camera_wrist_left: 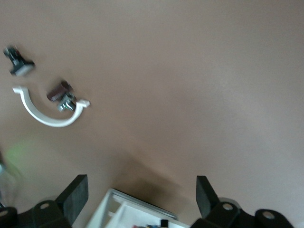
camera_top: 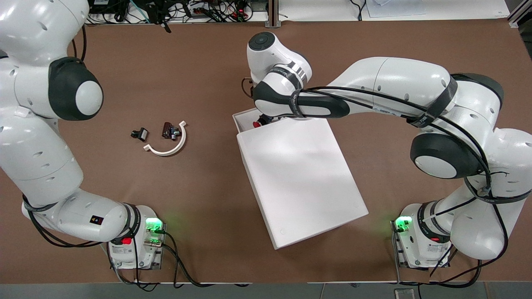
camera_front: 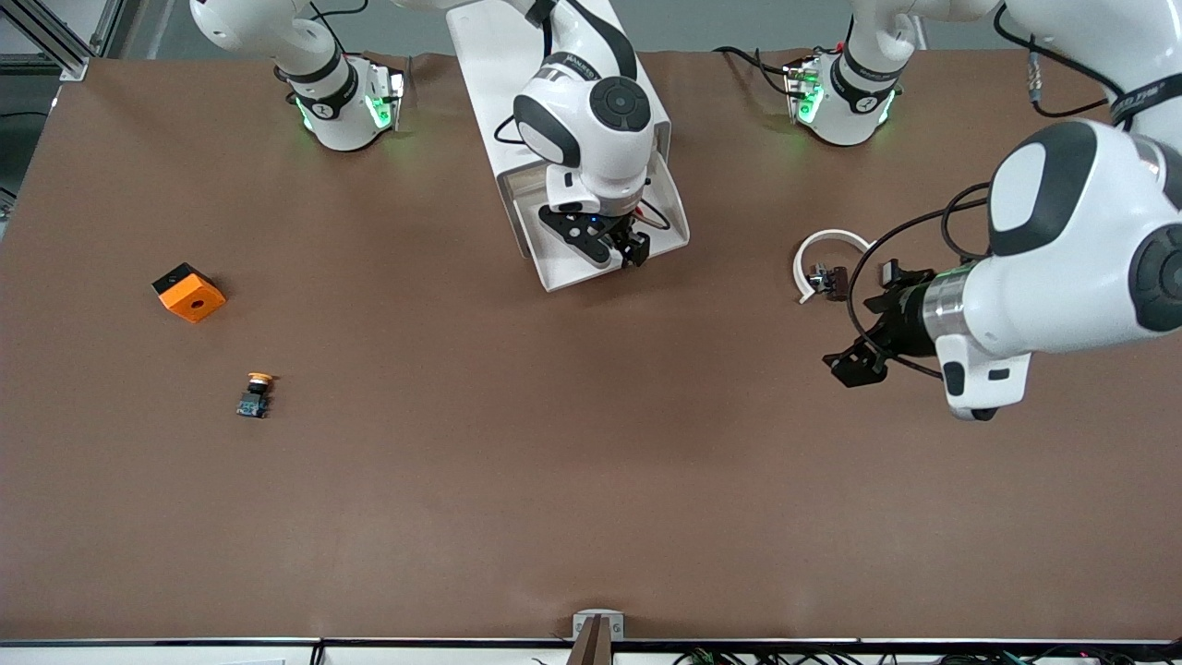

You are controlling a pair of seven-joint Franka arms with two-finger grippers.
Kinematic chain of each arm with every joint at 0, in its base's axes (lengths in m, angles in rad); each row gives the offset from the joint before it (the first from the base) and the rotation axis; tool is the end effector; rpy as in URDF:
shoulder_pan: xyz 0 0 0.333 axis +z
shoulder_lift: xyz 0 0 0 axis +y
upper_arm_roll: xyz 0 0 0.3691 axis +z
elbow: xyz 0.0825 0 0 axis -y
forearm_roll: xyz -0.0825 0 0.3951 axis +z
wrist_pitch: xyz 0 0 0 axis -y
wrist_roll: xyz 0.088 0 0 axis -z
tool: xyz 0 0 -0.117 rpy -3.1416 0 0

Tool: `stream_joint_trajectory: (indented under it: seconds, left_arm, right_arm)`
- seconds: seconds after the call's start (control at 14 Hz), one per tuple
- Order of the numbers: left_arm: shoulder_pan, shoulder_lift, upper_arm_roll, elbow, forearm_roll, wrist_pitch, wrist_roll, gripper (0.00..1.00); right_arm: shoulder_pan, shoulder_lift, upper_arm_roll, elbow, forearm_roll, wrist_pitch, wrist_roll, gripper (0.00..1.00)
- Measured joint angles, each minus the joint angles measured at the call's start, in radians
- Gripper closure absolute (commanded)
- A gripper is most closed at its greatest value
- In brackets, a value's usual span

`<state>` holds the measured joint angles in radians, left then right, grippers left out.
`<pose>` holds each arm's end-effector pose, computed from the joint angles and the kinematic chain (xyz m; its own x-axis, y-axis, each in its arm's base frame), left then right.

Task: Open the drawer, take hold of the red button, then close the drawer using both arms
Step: 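Lift the red button out with the right gripper while the left gripper returns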

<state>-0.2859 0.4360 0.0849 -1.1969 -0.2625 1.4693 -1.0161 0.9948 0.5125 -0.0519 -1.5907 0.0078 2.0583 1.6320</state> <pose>0.6742 -0.1847 0.5647 0.6650 0.6946 -0.2743 0.7189 -0.6949 -0.0169 0.4168 0.5845 0.3643 0.7734 -0.6336 0.0214 -0.6338 -0.7723 0.0430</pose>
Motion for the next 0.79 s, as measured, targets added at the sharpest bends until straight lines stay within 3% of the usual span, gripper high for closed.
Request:
stream_joint_trajectory:
  seconds: [0.5,0.79]
  left_arm:
    - [-0.002,-0.050,-0.015,-0.035,0.124,-0.001,0.236,0.00]
    - [-0.002,-0.052,-0.016,-0.065,0.150,0.002,0.273,0.00]
  right_arm:
    - [0.024,0.000,0.000,0.001,0.000,0.003,0.000,0.00]
    - [0.025,0.000,0.000,0.002,0.000,0.004,0.000,0.02]
